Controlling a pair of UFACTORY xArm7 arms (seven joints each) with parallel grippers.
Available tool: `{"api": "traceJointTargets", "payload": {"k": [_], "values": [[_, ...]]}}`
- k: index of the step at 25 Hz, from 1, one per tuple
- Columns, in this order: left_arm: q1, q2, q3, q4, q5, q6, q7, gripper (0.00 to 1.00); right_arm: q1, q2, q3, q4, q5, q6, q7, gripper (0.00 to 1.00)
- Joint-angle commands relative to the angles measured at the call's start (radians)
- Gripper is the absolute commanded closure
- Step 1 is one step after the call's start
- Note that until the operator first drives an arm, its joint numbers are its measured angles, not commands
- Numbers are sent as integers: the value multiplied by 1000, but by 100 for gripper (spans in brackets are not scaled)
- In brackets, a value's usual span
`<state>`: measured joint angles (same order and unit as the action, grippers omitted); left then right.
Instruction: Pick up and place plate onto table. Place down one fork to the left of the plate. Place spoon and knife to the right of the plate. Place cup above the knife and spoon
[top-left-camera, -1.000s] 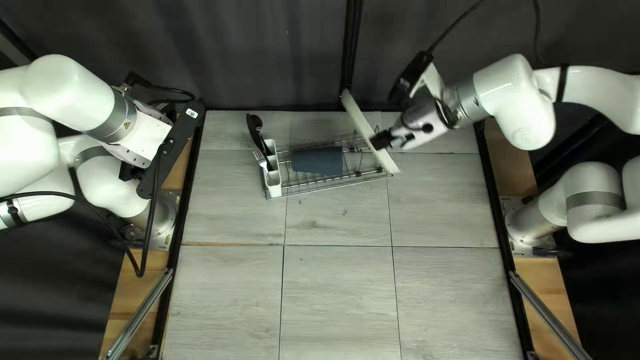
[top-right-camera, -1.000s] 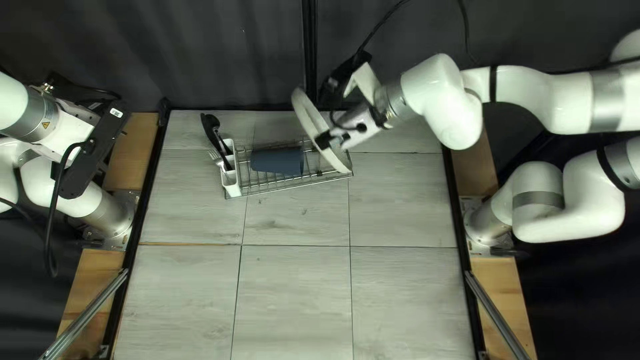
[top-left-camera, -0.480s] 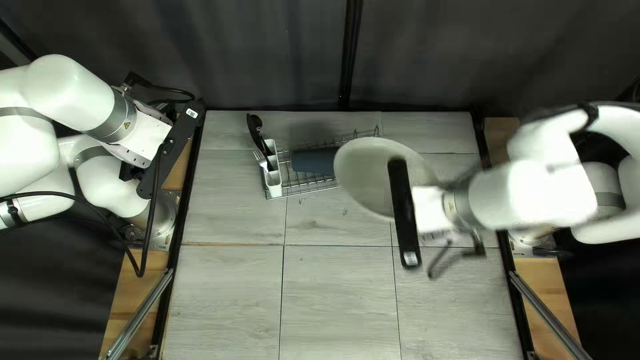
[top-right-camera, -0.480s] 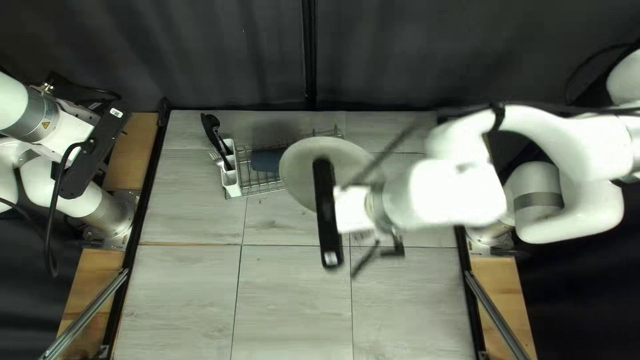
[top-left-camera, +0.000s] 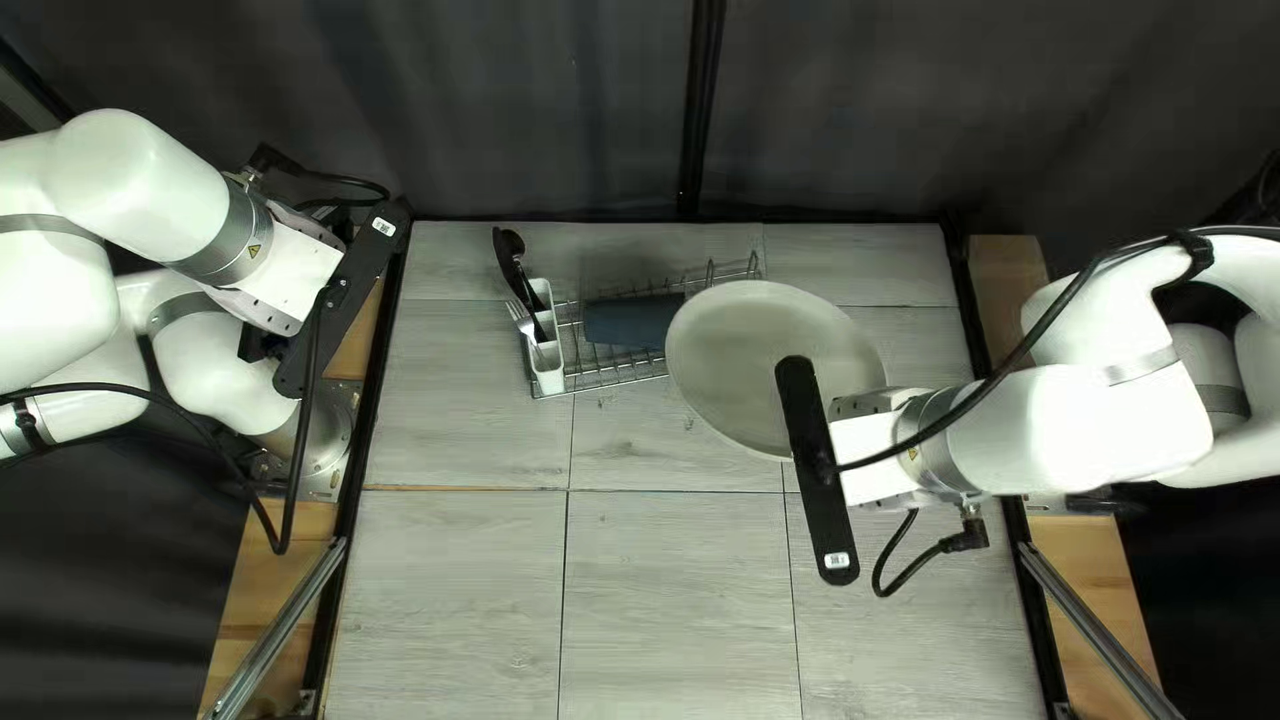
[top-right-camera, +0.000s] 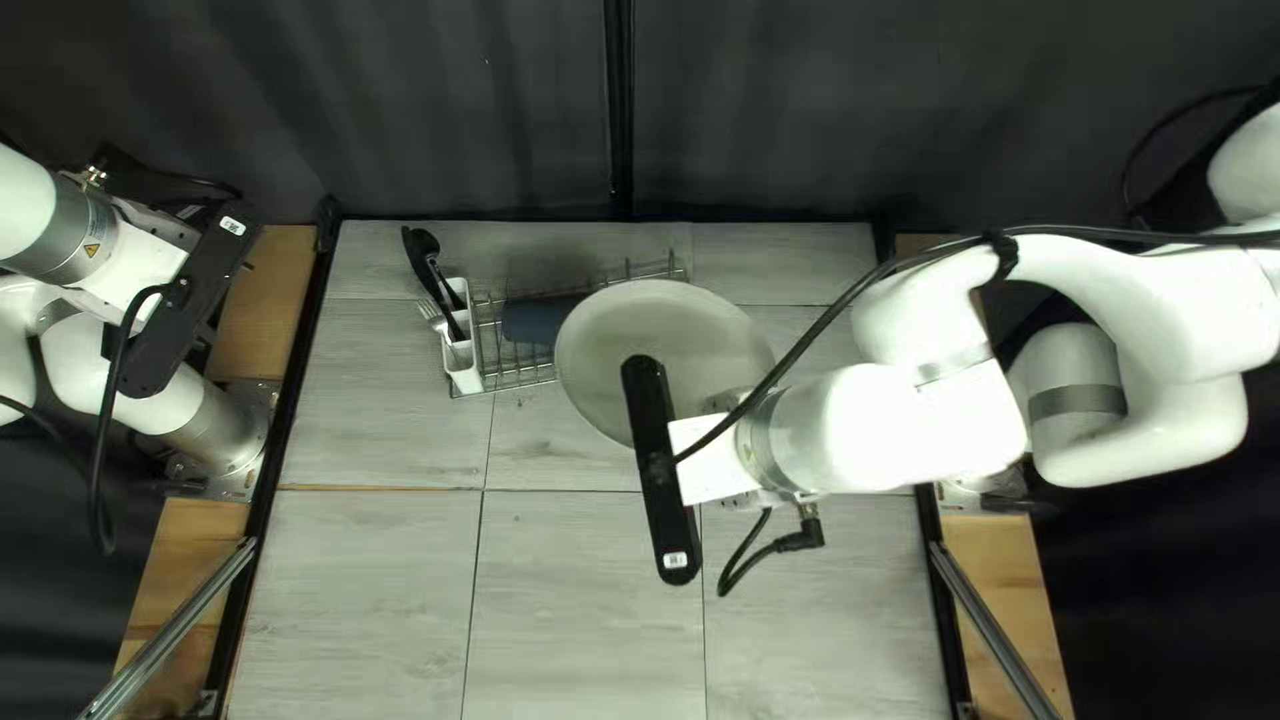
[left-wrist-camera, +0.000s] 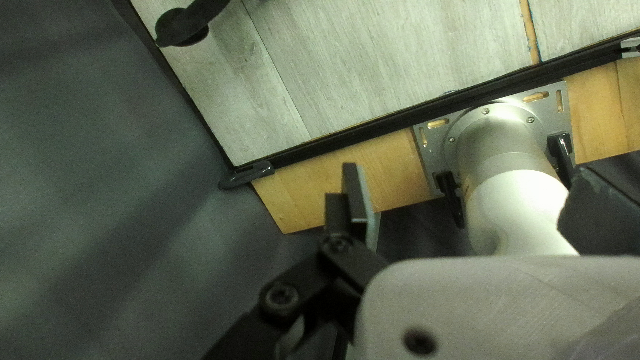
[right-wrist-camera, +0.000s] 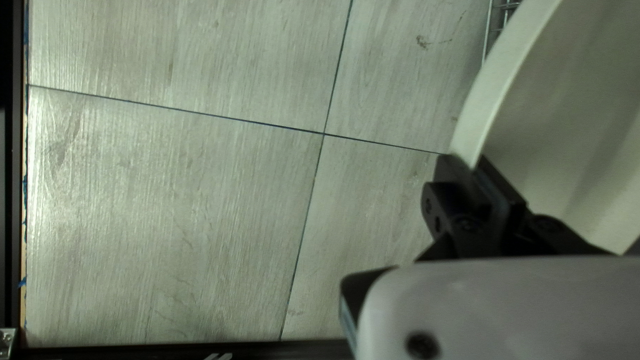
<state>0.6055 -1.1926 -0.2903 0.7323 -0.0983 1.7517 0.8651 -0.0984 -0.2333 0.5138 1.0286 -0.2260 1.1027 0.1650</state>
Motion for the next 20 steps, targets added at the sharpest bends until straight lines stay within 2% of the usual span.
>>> {"api": "traceJointTargets", "payload": {"k": [1, 5, 8, 14, 20], "values": [[0, 0, 0, 0, 0, 0, 0, 0, 37, 126, 79, 45, -101, -32, 42, 100], [0, 0, 0, 0, 0, 0, 0, 0, 84, 280, 119, 86, -232, -65, 118, 100], [0, 0, 0, 0, 0, 0, 0, 0, 112, 367, 116, 95, -307, -96, 154, 100], [0, 0, 0, 0, 0, 0, 0, 0, 154, 450, 102, 66, -432, -143, 244, 100], [0, 0, 0, 0, 0, 0, 0, 0, 242, 591, 68, 88, -603, -162, 375, 100]]}}
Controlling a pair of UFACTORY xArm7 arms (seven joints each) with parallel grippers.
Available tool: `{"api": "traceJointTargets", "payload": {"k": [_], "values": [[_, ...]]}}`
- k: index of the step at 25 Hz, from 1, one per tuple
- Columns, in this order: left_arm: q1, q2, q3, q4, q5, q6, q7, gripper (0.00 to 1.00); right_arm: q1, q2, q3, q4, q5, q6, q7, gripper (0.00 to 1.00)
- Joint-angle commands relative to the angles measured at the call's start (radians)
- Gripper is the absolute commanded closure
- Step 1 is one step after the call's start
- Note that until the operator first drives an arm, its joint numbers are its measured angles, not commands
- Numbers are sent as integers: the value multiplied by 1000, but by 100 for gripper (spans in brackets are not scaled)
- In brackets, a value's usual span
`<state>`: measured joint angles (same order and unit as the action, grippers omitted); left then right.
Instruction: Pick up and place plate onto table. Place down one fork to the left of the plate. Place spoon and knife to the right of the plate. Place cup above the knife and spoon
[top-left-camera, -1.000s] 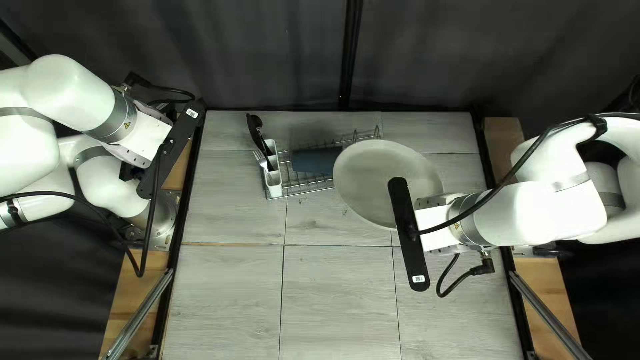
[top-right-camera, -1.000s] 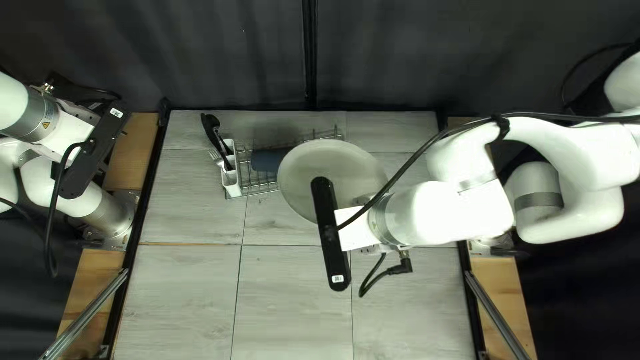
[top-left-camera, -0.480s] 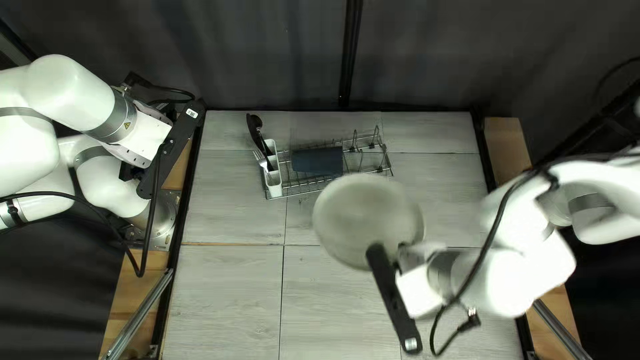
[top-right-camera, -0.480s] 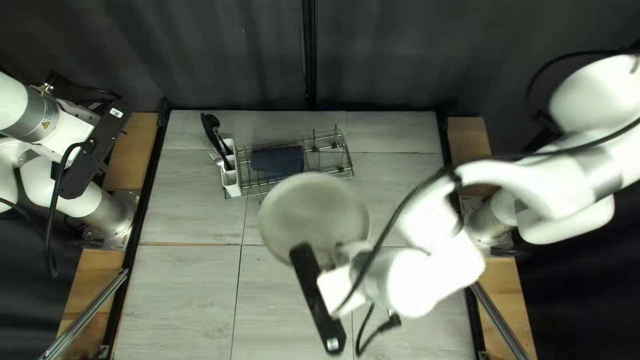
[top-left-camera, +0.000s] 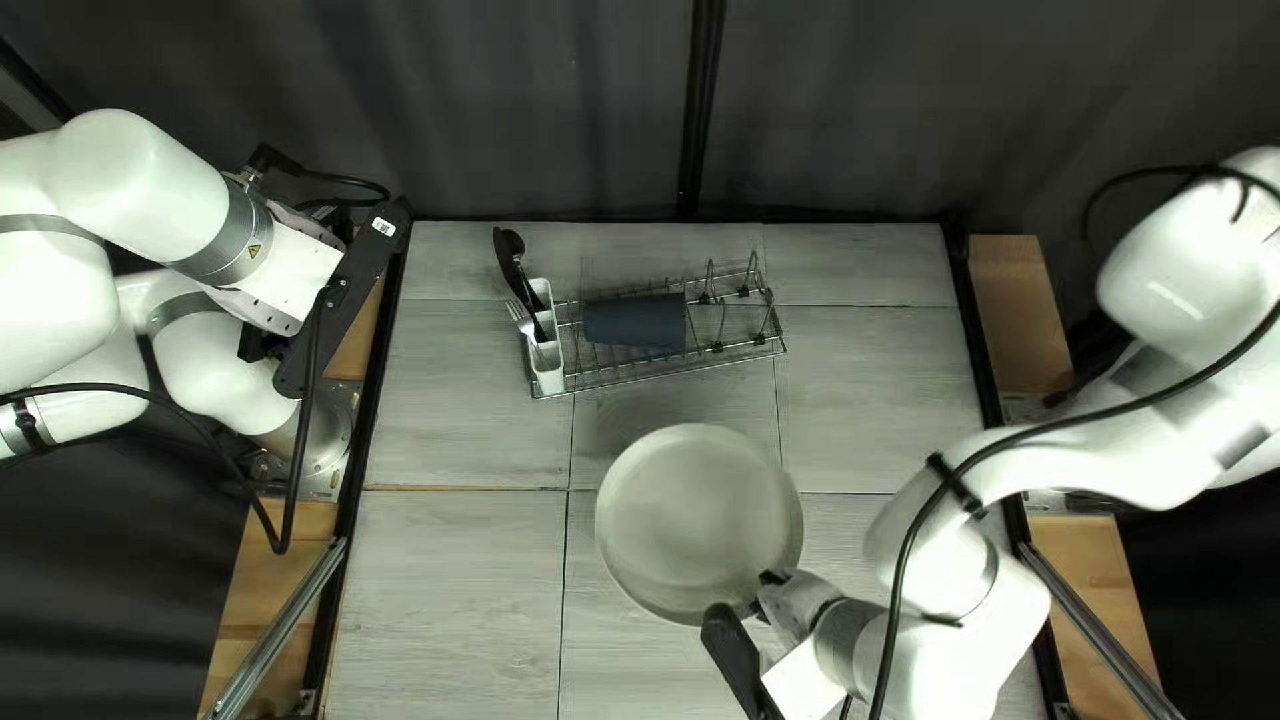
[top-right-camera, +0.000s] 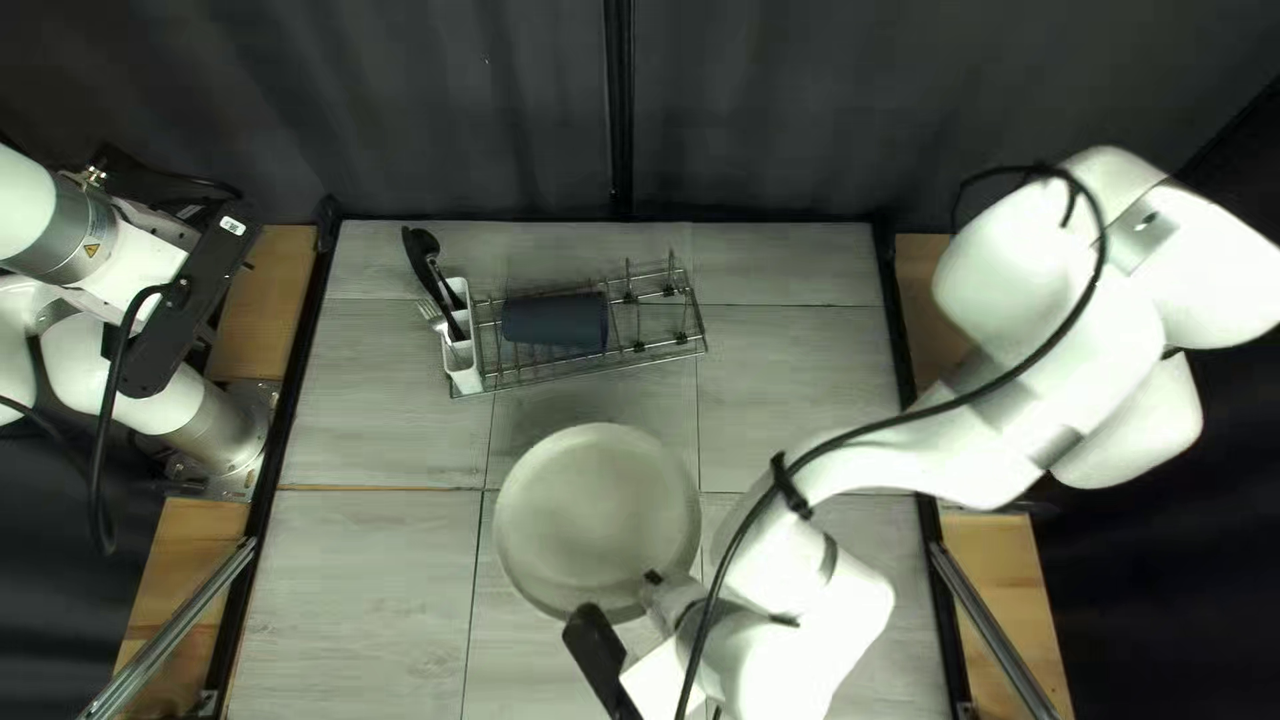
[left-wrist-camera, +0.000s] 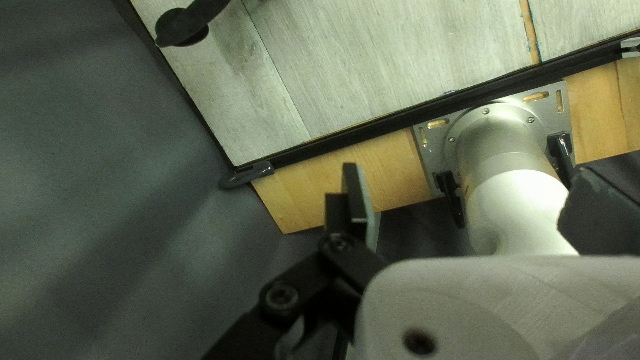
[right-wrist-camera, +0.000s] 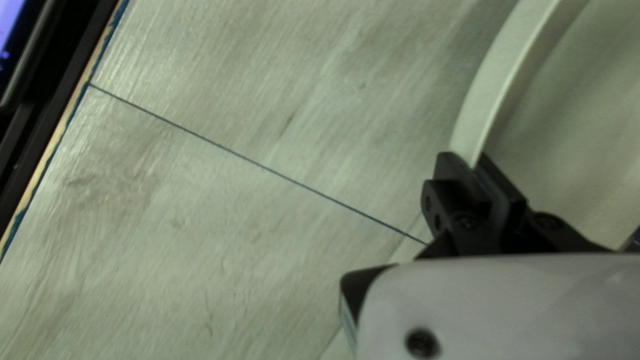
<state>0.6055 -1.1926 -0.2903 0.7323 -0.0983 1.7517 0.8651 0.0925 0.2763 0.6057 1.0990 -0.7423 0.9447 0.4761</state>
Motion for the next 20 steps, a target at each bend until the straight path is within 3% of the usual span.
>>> {"api": "traceJointTargets", "payload": {"k": [1, 19, 20], "values": [[0, 0, 0, 0, 0, 0, 0, 0, 59, 98, -28, 23, -100, -3, 71, 100], [0, 0, 0, 0, 0, 0, 0, 0, 160, 281, -96, 91, -296, -39, 189, 100], [0, 0, 0, 0, 0, 0, 0, 0, 159, 282, -96, 97, -292, -34, 183, 92]]}}
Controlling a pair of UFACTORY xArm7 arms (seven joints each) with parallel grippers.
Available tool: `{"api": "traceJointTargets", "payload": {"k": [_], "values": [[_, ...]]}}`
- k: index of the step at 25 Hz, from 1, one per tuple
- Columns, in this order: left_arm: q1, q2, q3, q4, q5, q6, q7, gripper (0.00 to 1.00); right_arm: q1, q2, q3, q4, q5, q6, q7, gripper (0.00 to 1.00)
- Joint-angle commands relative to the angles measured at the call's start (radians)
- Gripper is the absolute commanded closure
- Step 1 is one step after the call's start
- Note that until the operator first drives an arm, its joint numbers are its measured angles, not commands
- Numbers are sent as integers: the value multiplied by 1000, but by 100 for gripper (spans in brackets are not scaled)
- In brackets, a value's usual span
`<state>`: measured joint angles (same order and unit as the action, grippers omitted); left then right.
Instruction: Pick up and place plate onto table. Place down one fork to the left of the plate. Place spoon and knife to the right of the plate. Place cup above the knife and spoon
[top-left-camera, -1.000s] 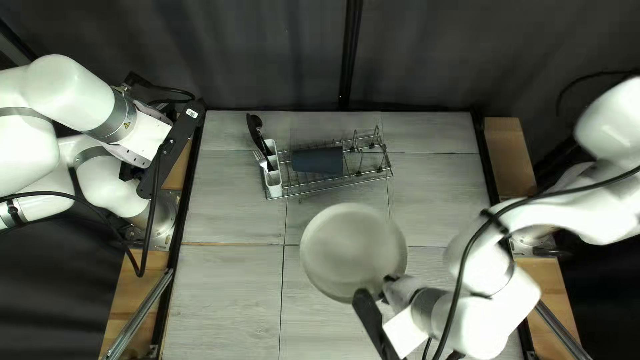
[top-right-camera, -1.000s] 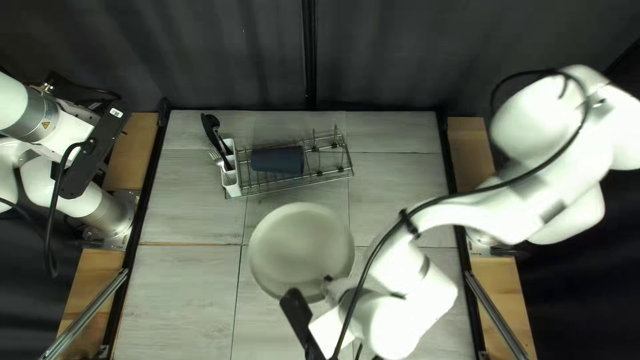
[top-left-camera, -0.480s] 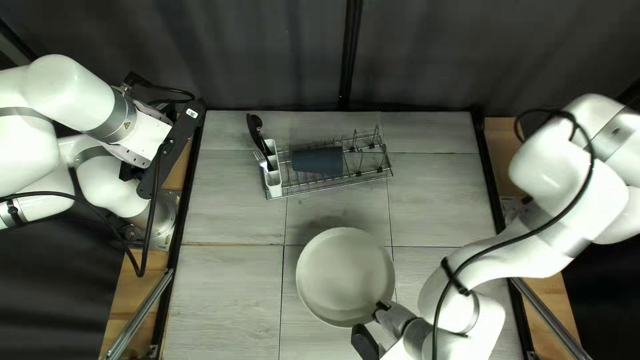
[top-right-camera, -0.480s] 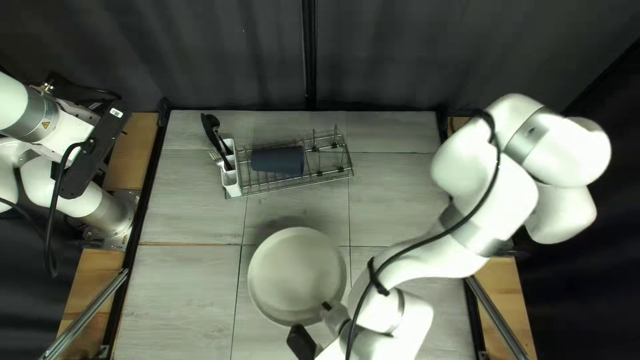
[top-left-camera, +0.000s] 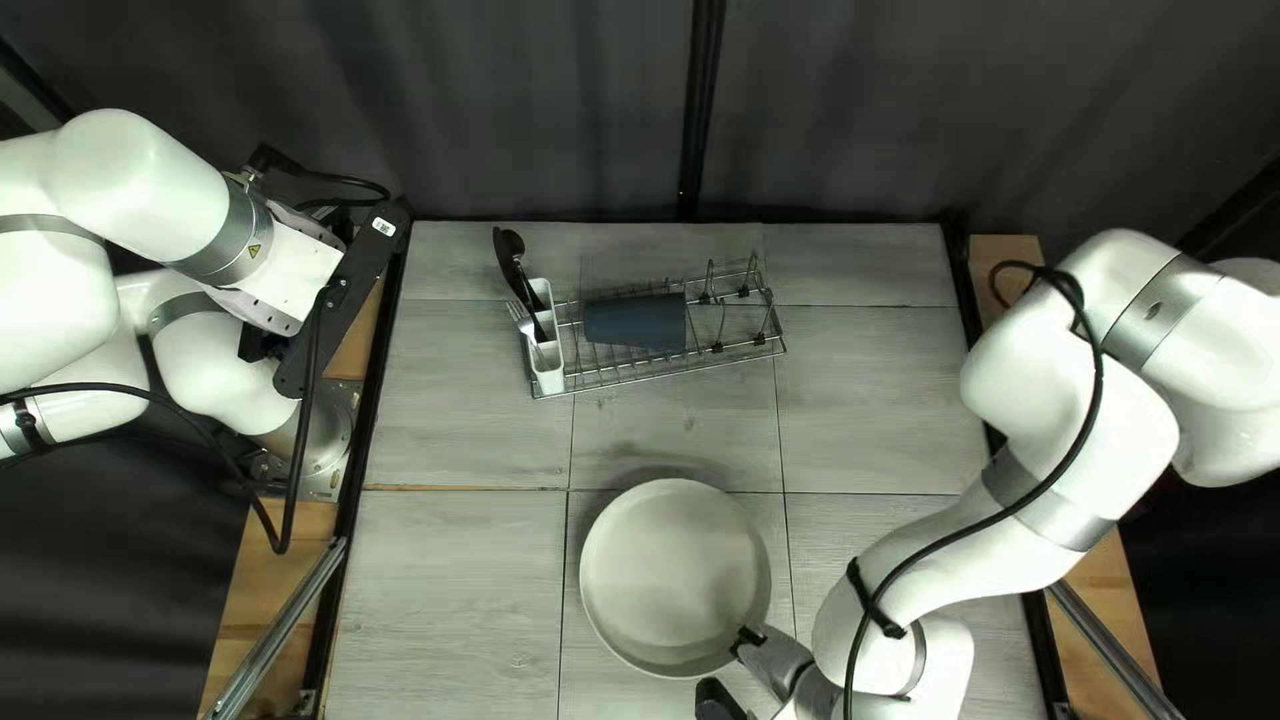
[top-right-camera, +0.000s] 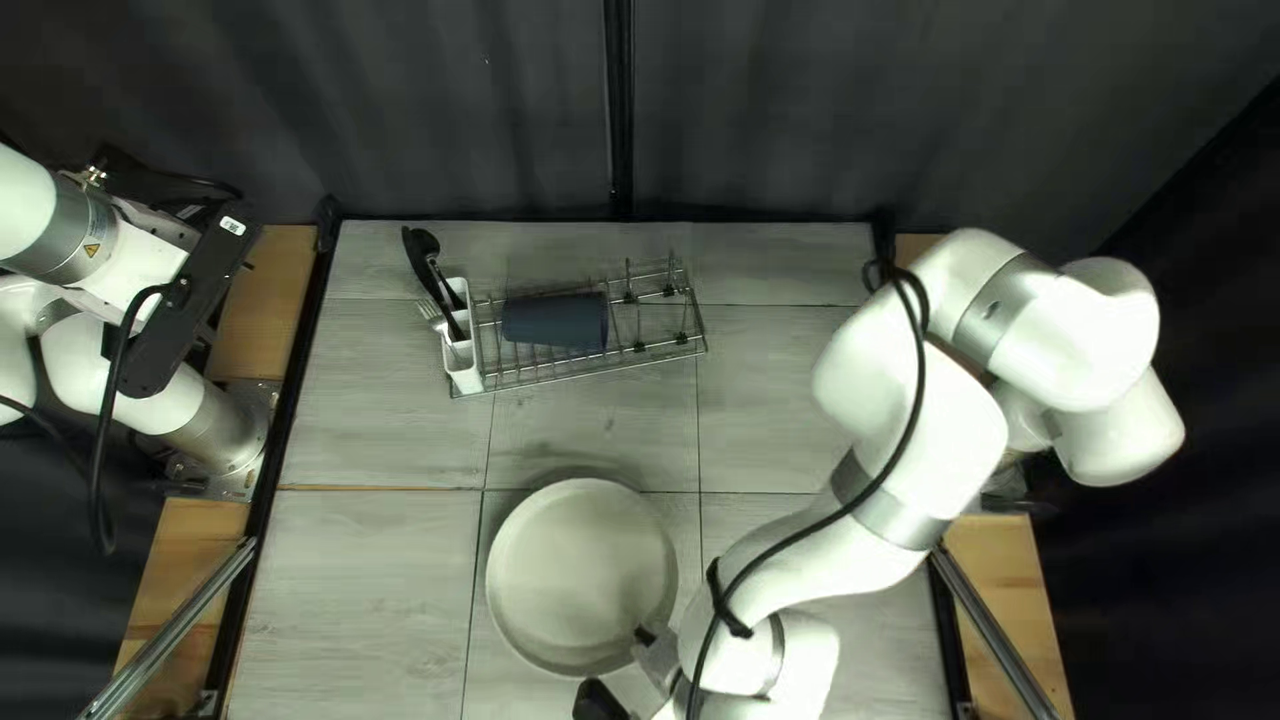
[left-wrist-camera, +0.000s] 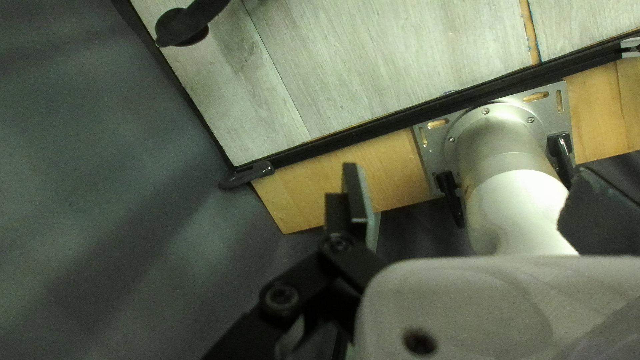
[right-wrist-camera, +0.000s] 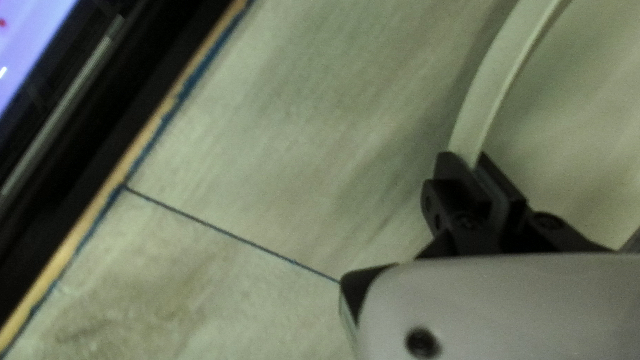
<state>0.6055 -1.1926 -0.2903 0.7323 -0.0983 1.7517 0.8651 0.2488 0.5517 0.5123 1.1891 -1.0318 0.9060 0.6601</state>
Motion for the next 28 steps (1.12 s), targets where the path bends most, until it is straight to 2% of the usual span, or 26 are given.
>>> {"api": "traceJointTargets", "payload": {"k": [1, 2, 9, 12, 17, 22, 24, 28], "values": [[0, 0, 0, 0, 0, 0, 0, 0, 1, 3, -2, 7, 3, 8, -4, 28], [0, 0, 0, 0, 0, 0, 0, 0, -1, -1, 0, 4, 6, 10, -5, 0], [0, 0, 0, 0, 0, 0, 0, 0, -36, -122, 36, -32, 100, 50, -61, 0], [0, 0, 0, 0, 0, 0, 0, 0, -85, -181, 41, -59, 157, 33, -107, 0], [0, 0, 0, 0, 0, 0, 0, 0, -224, -339, 27, -157, 311, -57, -255, 0], [0, 0, 0, 0, 0, 0, 0, 0, -358, -515, -48, -241, 568, -136, -513, 0], [0, 0, 0, 0, 0, 0, 0, 0, -387, -550, -79, -258, 639, -148, -571, 0], [0, 0, 0, 0, 0, 0, 0, 0, -445, -660, -198, -331, 870, -200, -781, 0]]}}
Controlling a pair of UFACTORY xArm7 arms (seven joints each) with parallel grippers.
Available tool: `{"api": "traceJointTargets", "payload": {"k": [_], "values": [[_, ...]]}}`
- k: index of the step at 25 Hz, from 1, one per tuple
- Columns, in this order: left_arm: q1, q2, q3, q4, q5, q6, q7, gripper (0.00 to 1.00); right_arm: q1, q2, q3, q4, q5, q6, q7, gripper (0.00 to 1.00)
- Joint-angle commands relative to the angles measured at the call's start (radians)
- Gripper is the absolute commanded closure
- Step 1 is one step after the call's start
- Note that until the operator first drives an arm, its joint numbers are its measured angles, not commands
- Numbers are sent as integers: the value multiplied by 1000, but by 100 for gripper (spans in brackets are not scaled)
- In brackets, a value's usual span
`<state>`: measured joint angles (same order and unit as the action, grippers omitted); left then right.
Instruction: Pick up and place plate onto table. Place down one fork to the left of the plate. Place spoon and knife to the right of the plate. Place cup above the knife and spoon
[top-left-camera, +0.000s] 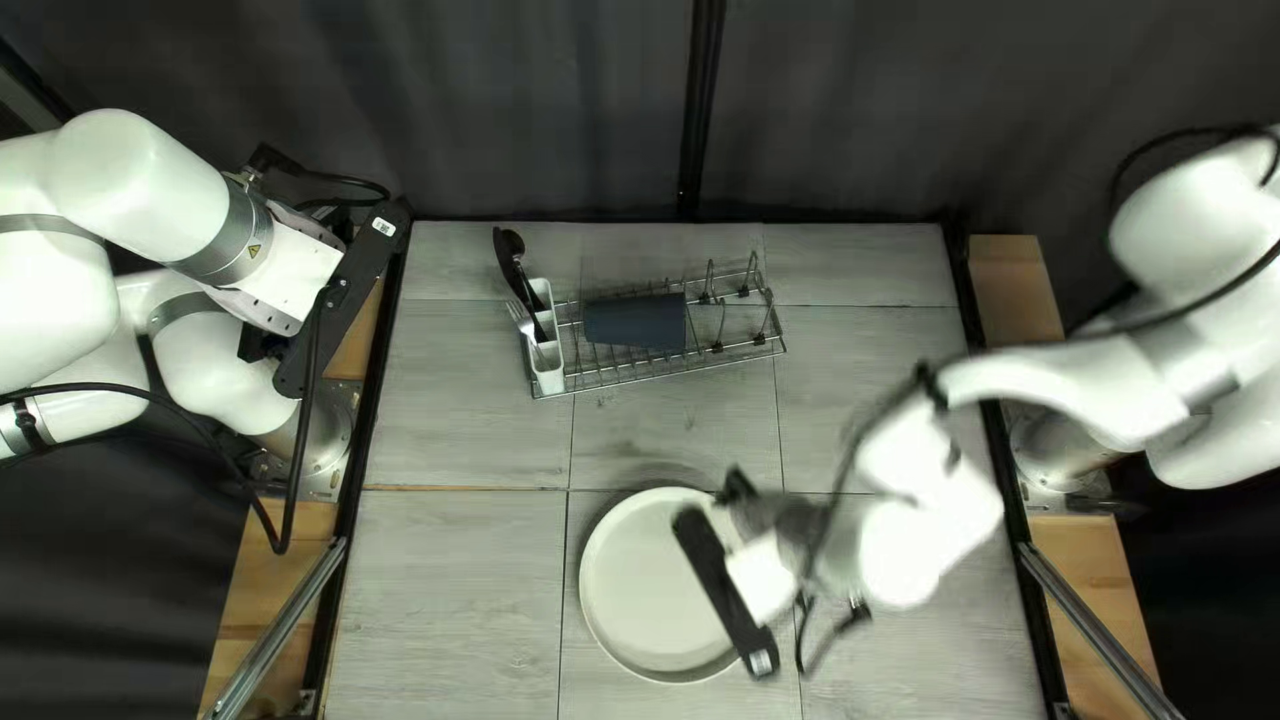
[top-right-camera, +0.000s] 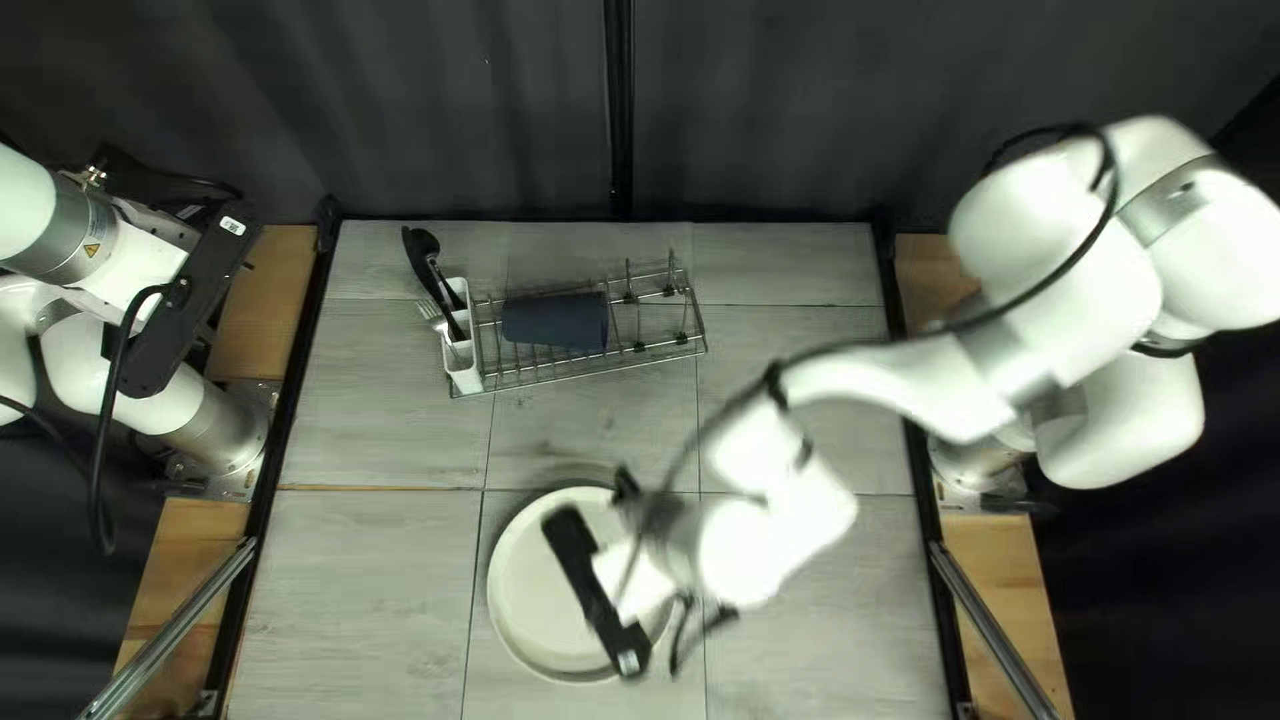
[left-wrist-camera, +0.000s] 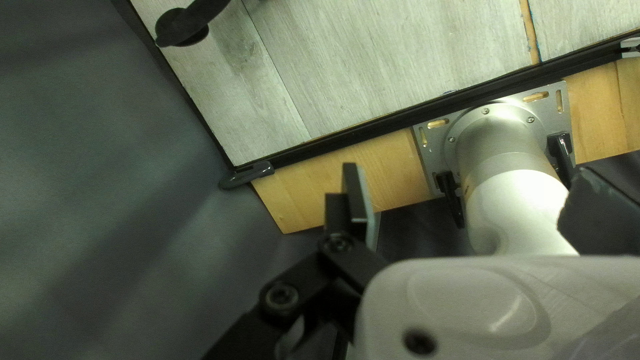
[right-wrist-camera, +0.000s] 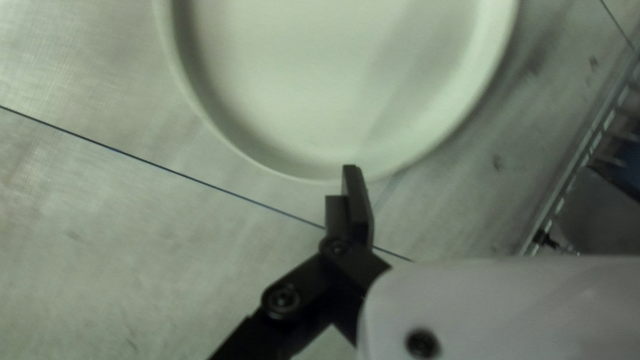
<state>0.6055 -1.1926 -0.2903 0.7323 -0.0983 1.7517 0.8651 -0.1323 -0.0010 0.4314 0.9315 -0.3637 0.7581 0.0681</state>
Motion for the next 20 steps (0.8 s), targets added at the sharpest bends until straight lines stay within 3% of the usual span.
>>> {"api": "traceJointTargets", "payload": {"k": [1, 5, 10, 16, 20], "values": [[0, 0, 0, 0, 0, 0, 0, 0, -71, -118, -136, -82, 232, -58, -219, 0], [0, 0, 0, 0, 0, 0, 0, 0, -101, -173, -237, -112, 376, -50, -344, 0], [0, 0, 0, 0, 0, 0, 0, 0, -120, -219, -293, -117, 438, -5, -383, 0], [0, 0, 0, 0, 0, 0, 0, 0, -138, -332, -370, -229, 498, 9, -458, 0], [0, 0, 0, 0, 0, 0, 0, 0, -147, -448, -417, -271, 510, 105, -500, 0]]}}
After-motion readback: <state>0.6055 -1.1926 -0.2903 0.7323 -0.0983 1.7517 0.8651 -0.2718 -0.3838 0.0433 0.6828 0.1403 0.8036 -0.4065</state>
